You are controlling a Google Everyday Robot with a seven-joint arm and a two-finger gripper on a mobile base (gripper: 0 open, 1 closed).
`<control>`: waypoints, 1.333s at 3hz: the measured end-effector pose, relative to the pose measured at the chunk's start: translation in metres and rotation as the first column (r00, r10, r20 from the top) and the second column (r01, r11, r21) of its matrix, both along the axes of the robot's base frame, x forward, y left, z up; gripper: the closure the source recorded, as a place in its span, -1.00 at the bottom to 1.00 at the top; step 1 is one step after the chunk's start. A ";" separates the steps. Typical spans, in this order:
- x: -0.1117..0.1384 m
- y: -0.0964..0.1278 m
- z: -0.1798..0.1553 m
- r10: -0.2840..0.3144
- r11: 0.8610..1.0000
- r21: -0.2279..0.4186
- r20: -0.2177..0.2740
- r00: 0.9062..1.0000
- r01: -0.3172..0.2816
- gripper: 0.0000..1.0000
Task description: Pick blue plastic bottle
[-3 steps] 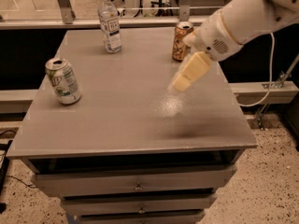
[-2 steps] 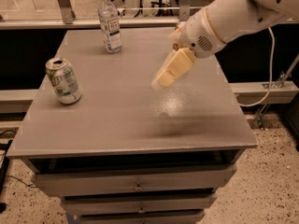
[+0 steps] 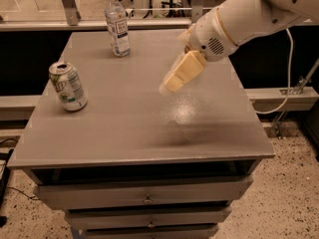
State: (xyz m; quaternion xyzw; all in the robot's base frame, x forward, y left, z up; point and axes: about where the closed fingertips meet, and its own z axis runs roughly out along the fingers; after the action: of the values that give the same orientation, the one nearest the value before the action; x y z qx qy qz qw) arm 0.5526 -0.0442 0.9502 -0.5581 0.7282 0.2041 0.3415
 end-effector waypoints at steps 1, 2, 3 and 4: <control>0.011 0.012 -0.001 -0.012 0.999 0.039 0.017 1.000 0.011 -1.00; 0.046 0.040 0.001 -0.039 0.991 0.132 0.061 0.997 0.031 -1.00; 0.081 0.067 0.007 -0.060 0.977 0.212 0.109 0.992 0.036 -1.00; 0.126 0.100 0.016 -0.109 0.938 0.342 0.157 0.982 0.049 -1.00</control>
Offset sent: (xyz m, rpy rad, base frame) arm 0.0971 0.0723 0.0054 0.2526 -0.1315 -0.0730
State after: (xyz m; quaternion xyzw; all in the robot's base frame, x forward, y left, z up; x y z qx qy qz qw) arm 0.6787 0.0560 0.9659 -0.4773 0.6719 0.2621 0.5020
